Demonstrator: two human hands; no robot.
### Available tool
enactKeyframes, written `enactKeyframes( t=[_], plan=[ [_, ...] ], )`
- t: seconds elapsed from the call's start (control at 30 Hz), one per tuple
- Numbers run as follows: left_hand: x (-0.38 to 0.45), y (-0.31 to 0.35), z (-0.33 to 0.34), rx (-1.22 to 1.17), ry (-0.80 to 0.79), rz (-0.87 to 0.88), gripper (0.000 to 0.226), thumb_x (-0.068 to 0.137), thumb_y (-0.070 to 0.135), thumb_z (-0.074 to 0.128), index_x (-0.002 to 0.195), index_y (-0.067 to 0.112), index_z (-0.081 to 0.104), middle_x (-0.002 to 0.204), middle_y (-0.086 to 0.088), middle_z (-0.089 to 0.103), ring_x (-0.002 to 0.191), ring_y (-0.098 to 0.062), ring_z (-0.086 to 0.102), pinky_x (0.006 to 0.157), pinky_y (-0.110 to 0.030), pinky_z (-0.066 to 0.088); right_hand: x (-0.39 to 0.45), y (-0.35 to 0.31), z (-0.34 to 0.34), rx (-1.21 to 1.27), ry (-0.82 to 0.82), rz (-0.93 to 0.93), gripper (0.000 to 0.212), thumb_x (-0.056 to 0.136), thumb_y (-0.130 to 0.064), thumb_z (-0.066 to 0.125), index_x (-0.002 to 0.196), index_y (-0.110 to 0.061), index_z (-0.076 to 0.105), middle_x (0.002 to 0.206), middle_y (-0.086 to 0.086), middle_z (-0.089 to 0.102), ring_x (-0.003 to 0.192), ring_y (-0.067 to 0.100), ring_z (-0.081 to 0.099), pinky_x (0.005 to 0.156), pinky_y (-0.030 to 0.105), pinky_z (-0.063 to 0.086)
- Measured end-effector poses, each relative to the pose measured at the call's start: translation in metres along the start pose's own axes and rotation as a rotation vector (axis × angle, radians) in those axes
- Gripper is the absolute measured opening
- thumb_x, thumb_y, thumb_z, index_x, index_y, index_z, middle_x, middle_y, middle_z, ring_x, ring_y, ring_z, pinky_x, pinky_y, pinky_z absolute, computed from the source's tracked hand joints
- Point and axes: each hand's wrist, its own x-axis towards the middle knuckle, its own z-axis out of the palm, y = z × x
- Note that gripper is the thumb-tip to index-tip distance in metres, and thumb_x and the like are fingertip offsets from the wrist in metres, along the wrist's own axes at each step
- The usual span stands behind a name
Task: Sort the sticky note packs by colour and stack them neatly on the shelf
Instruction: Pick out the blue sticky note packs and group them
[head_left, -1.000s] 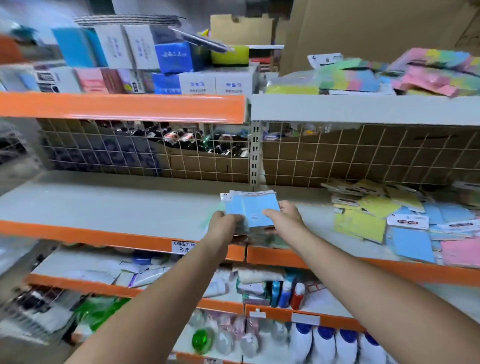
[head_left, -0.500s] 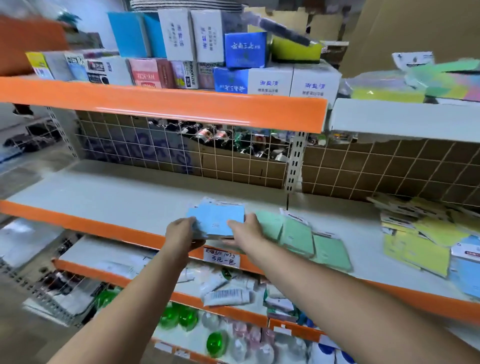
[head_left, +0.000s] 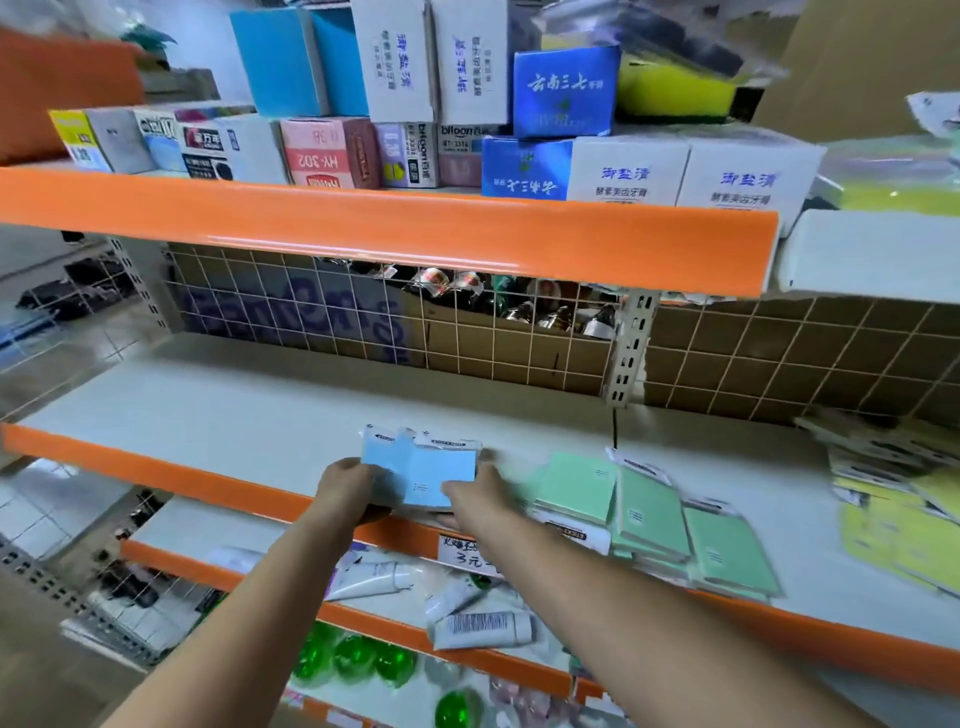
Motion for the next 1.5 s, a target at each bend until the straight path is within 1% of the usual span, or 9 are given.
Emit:
enactKeyframes(
  t=[0.27, 0.37, 0.47, 0.53, 0.67, 0.87, 1.07, 1.23, 1.5],
  plan=[
    [0.068, 0.003, -0.04, 0.174, -0.082, -0.008, 0.035, 0.077, 0.003, 0.065, 0.11, 0.001, 0.056, 0.097, -0.023, 0.065, 0.09, -0.042, 0.065, 0.086, -0.054, 0.054, -0.02, -0.019, 0.024, -0.061, 0.106, 0.055, 0.048, 0.086, -0.004, 0.053, 0.127, -0.019, 0.034, 0.096, 0.006, 0.055, 0.083, 0.026, 0.065, 0.078, 0.047, 0.059],
    [0.075, 0.012, -0.05, 0.238, -0.093, 0.005, 0.025, 0.081, 0.0, 0.064, 0.104, -0.002, 0.053, 0.089, -0.022, 0.064, 0.078, -0.037, 0.064, 0.073, -0.042, 0.057, -0.027, -0.021, 0.034, -0.145, 0.128, -0.01, 0.055, 0.092, -0.001, 0.047, 0.139, -0.019, 0.026, 0.084, 0.002, 0.046, 0.069, 0.02, 0.056, 0.062, 0.035, 0.059],
    [0.086, 0.016, -0.055, 0.339, -0.109, 0.017, 0.017, 0.083, 0.001, 0.065, 0.096, -0.004, 0.054, 0.08, -0.019, 0.06, 0.063, -0.027, 0.056, 0.054, -0.026, 0.045, -0.032, -0.019, 0.04, -0.252, 0.176, -0.083, 0.069, 0.094, -0.003, 0.046, 0.151, -0.026, 0.013, 0.097, 0.007, 0.052, 0.053, 0.013, 0.043, 0.036, 0.018, 0.032],
    [0.097, 0.016, -0.06, 0.416, -0.124, 0.004, 0.043, 0.074, 0.011, 0.073, 0.109, -0.006, 0.055, 0.092, -0.02, 0.063, 0.077, -0.03, 0.059, 0.067, -0.032, 0.047, -0.033, -0.018, 0.043, -0.327, 0.222, -0.111, 0.076, 0.094, -0.007, 0.048, 0.153, -0.033, 0.007, 0.116, 0.01, 0.056, 0.058, 0.014, 0.047, 0.041, 0.021, 0.032],
    [0.111, 0.015, -0.065, 0.549, -0.162, 0.055, 0.074, 0.08, 0.016, 0.073, 0.139, 0.004, 0.031, 0.128, -0.022, 0.051, 0.114, -0.036, 0.053, 0.09, -0.036, 0.045, -0.036, -0.02, 0.048, -0.438, 0.269, -0.123, 0.076, 0.092, -0.013, 0.05, 0.153, -0.035, 0.012, 0.121, 0.011, 0.056, 0.089, 0.026, 0.06, 0.062, 0.024, 0.044],
    [0.119, 0.022, -0.068, 0.668, -0.202, 0.025, 0.065, 0.081, 0.02, 0.074, 0.132, 0.001, 0.038, 0.128, -0.02, 0.052, 0.115, -0.035, 0.052, 0.091, -0.034, 0.044, -0.042, -0.016, 0.043, -0.497, 0.428, -0.064, 0.067, 0.091, -0.018, 0.054, 0.15, -0.025, 0.024, 0.133, 0.009, 0.048, 0.116, 0.028, 0.053, 0.088, 0.033, 0.049],
    [0.115, 0.027, -0.073, 0.946, -0.13, 0.056, 0.062, 0.072, 0.044, 0.063, 0.123, 0.01, 0.052, 0.132, -0.017, 0.043, 0.119, -0.034, 0.043, 0.094, -0.034, 0.038, -0.045, -0.02, 0.048, -0.584, 0.337, -0.094, 0.06, 0.087, -0.024, 0.057, 0.144, -0.023, 0.036, 0.139, 0.005, 0.044, 0.126, 0.026, 0.045, 0.097, 0.032, 0.043],
    [0.112, 0.025, -0.074, 1.021, -0.163, 0.084, 0.062, 0.078, 0.022, 0.068, 0.133, 0.012, 0.041, 0.131, -0.017, 0.036, 0.12, -0.034, 0.044, 0.1, -0.038, 0.042, -0.046, -0.02, 0.057, -0.736, 0.266, -0.116, 0.058, 0.088, -0.029, 0.057, 0.142, -0.029, 0.038, 0.141, 0.003, 0.036, 0.131, 0.024, 0.034, 0.1, 0.032, 0.037],
    [0.111, 0.022, -0.077, 1.025, -0.292, 0.133, 0.075, 0.079, 0.024, 0.07, 0.146, 0.025, 0.036, 0.138, -0.016, 0.031, 0.126, -0.034, 0.04, 0.107, -0.039, 0.038, -0.048, -0.015, 0.056, -0.879, 0.252, -0.127, 0.057, 0.092, -0.037, 0.05, 0.147, -0.034, 0.033, 0.145, 0.0, 0.03, 0.135, 0.024, 0.027, 0.105, 0.036, 0.033]
  ],
)
